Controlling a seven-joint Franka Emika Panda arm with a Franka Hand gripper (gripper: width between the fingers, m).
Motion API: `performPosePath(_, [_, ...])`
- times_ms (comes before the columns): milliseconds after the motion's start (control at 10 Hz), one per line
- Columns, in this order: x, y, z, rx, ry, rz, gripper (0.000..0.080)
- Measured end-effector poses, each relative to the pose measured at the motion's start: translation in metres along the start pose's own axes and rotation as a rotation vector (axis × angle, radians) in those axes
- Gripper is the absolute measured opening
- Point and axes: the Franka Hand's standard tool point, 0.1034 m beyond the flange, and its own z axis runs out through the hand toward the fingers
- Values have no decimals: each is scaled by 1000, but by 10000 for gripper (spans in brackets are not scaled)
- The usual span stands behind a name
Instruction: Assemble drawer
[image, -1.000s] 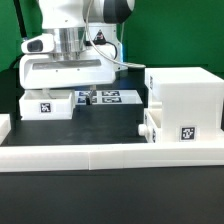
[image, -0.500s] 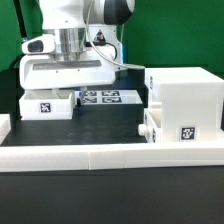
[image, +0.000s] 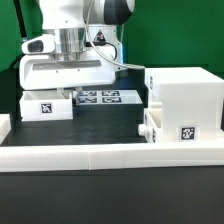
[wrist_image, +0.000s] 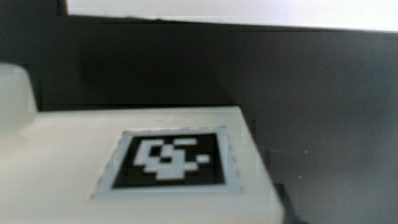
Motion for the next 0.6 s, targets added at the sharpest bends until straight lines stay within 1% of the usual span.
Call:
performPosePath(300, [1,-2,-1,1,-1,-16,41])
performPosePath(400, [5,-6,-5,4,-3,-45,41])
performPosePath(500, [11,-13,-11,15,-22,-76,41])
performPosePath(600, [20,-18,-21,29,-46,-119,41])
